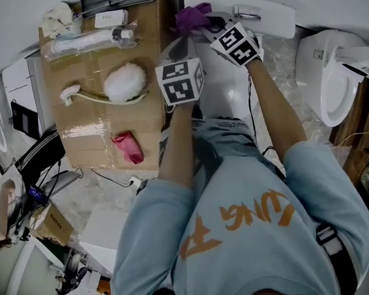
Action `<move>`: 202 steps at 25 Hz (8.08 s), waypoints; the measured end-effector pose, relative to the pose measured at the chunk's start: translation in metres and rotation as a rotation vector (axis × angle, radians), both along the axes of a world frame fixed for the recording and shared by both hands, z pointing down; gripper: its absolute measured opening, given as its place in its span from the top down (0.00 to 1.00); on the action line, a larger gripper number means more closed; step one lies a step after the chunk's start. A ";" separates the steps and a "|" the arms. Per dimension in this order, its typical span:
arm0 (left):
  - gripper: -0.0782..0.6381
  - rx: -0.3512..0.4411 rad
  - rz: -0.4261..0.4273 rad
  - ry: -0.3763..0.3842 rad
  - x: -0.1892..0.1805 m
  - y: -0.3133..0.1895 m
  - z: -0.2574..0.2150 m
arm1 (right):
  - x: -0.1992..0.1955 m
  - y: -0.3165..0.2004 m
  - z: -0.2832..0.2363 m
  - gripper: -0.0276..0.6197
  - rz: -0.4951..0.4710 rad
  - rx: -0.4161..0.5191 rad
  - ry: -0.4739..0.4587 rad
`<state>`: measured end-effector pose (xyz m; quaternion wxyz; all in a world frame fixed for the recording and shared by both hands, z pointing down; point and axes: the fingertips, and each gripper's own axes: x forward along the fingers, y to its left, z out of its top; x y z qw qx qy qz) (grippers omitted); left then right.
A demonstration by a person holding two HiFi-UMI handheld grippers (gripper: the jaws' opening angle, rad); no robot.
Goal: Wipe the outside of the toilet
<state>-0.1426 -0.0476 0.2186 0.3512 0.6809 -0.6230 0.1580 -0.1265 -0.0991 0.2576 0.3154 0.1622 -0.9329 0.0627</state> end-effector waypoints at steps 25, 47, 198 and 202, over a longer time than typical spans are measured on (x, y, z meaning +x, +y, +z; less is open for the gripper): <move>0.86 -0.003 0.127 -0.030 0.052 -0.010 -0.002 | 0.103 -0.008 -0.002 0.85 0.259 -0.138 -0.171; 0.86 -0.012 0.238 -0.051 0.086 -0.013 0.001 | 0.243 -0.035 0.004 0.84 0.644 -0.178 -0.255; 0.86 0.182 0.212 -0.046 0.104 0.016 0.149 | 0.246 0.054 0.104 0.84 0.840 0.088 -0.176; 0.86 0.172 0.164 -0.077 0.068 0.034 0.151 | 0.192 0.066 0.110 0.84 0.741 0.057 -0.180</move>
